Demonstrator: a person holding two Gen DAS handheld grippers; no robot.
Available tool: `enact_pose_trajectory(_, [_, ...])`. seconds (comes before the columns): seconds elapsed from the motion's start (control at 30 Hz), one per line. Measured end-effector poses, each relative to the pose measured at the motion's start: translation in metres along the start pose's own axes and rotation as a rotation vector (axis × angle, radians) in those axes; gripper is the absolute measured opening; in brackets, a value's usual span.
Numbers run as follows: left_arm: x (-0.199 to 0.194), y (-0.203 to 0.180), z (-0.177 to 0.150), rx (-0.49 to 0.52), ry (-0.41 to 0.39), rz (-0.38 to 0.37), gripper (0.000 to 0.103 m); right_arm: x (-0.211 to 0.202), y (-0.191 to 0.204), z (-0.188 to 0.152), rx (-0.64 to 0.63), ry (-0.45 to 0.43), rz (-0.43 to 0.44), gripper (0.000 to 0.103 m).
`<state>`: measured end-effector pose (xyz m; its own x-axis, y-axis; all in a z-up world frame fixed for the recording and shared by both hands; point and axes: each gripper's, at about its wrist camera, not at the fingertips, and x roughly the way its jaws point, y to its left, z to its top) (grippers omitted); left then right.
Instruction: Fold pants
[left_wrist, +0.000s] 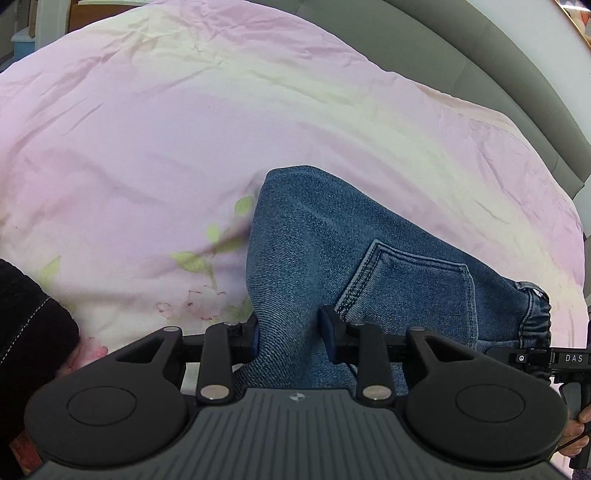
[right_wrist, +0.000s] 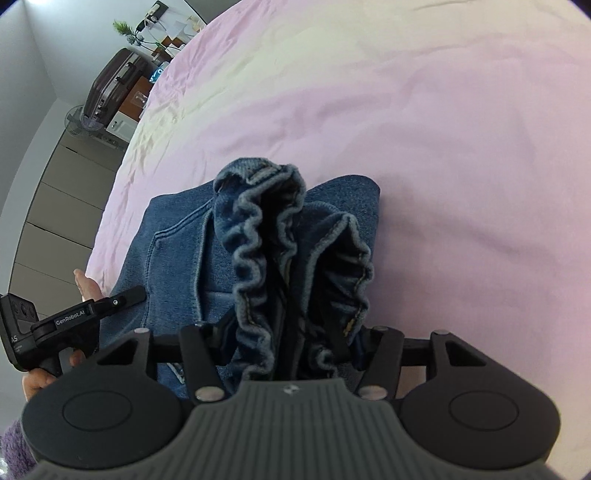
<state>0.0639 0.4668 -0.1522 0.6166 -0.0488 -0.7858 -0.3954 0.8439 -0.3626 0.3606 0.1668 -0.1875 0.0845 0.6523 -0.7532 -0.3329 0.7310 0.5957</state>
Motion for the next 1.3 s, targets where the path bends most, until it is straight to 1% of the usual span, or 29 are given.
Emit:
enact_pose_trajectory(0.13, [0.001, -0.007, 0.000, -0.008, 0.006, 0.016, 0.037, 0.007, 0.000, 0.001, 0.007, 0.001, -0.015, 0.058])
enact_pose_trajectory(0.17, [0.001, -0.008, 0.001, -0.007, 0.004, 0.023, 0.039, 0.003, -0.001, -0.002, 0.010, 0.004, -0.015, 0.060])
enact_pose_trajectory(0.23, [-0.003, -0.011, 0.000, -0.017, -0.001, 0.040, 0.043, -0.004, 0.004, -0.002, -0.010, -0.003, -0.048, 0.064])
enact_pose_trajectory(0.27, [-0.005, -0.013, -0.001, -0.020, 0.001, 0.051, 0.046, -0.009, 0.009, -0.003, -0.034, -0.012, -0.074, 0.066])
enact_pose_trajectory(0.33, [-0.015, -0.021, -0.002, -0.004, -0.001, 0.078, 0.047, -0.021, 0.018, -0.006, -0.089, -0.029, -0.120, 0.067])
enact_pose_trajectory(0.4, [-0.029, -0.032, -0.003, 0.016, -0.033, 0.117, 0.048, -0.037, 0.028, -0.008, -0.139, -0.049, -0.175, 0.068])
enact_pose_trajectory(0.5, [-0.053, -0.050, -0.010, 0.047, -0.072, 0.112, 0.050, -0.068, 0.045, -0.018, -0.241, -0.128, -0.242, 0.067])
enact_pose_trajectory(0.53, [-0.060, -0.058, -0.013, 0.070, -0.078, 0.108, 0.050, -0.080, 0.052, -0.024, -0.286, -0.163, -0.257, 0.067])
enact_pose_trajectory(0.57, [-0.065, -0.068, -0.017, 0.095, -0.079, 0.104, 0.050, -0.089, 0.058, -0.031, -0.327, -0.189, -0.259, 0.064])
enact_pose_trajectory(0.63, [-0.073, -0.092, -0.029, 0.163, -0.081, 0.117, 0.047, -0.103, 0.070, -0.047, -0.404, -0.229, -0.243, 0.057])
enact_pose_trajectory(0.67, [-0.075, -0.101, -0.036, 0.195, -0.080, 0.127, 0.043, -0.106, 0.077, -0.056, -0.439, -0.240, -0.229, 0.052])
enact_pose_trajectory(0.7, [-0.076, -0.108, -0.043, 0.225, -0.076, 0.139, 0.039, -0.108, 0.081, -0.064, -0.469, -0.246, -0.214, 0.048])
enact_pose_trajectory(0.73, [-0.076, -0.114, -0.049, 0.253, -0.069, 0.154, 0.038, -0.107, 0.086, -0.071, -0.499, -0.246, -0.204, 0.046])
enact_pose_trajectory(0.77, [-0.075, -0.117, -0.055, 0.276, -0.060, 0.168, 0.034, -0.104, 0.090, -0.079, -0.529, -0.238, -0.199, 0.045])
enact_pose_trajectory(0.8, [-0.073, -0.119, -0.061, 0.294, -0.046, 0.182, 0.031, -0.100, 0.094, -0.087, -0.552, -0.231, -0.198, 0.042])
enact_pose_trajectory(0.83, [-0.070, -0.119, -0.066, 0.307, -0.031, 0.196, 0.030, -0.096, 0.096, -0.093, -0.569, -0.224, -0.199, 0.041])
enact_pose_trajectory(0.87, [-0.068, -0.118, -0.070, 0.316, -0.017, 0.208, 0.026, -0.091, 0.096, -0.099, -0.587, -0.217, -0.207, 0.040])
enact_pose_trajectory(0.9, [-0.064, -0.115, -0.072, 0.322, -0.003, 0.229, 0.023, -0.085, 0.096, -0.105, -0.606, -0.211, -0.232, 0.036])
enact_pose_trajectory(0.97, [-0.057, -0.110, -0.075, 0.351, 0.019, 0.272, 0.020, -0.072, 0.090, -0.113, -0.618, -0.196, -0.288, 0.033])
enact_pose_trajectory(1.07, [-0.044, -0.097, -0.075, 0.347, 0.067, 0.284, 0.020, -0.057, 0.074, -0.116, -0.585, -0.171, -0.281, 0.031])
enact_pose_trajectory(1.13, [-0.037, -0.092, -0.074, 0.350, 0.091, 0.289, 0.020, -0.049, 0.070, -0.116, -0.571, -0.166, -0.278, 0.031])
enact_pose_trajectory(1.17, [-0.034, -0.090, -0.072, 0.336, 0.098, 0.289, 0.021, -0.046, 0.069, -0.114, -0.561, -0.164, -0.278, 0.031])
enact_pose_trajectory(1.23, [-0.040, -0.089, -0.067, 0.325, 0.095, 0.281, 0.021, -0.042, 0.072, -0.112, -0.546, -0.165, -0.290, 0.031])
enact_pose_trajectory(1.27, [-0.048, -0.088, -0.066, 0.331, 0.076, 0.266, 0.022, -0.042, 0.073, -0.110, -0.541, -0.161, -0.297, 0.031])
enact_pose_trajectory(1.3, [-0.055, -0.087, -0.066, 0.350, 0.062, 0.257, 0.028, -0.042, 0.073, -0.109, -0.535, -0.157, -0.299, 0.031])
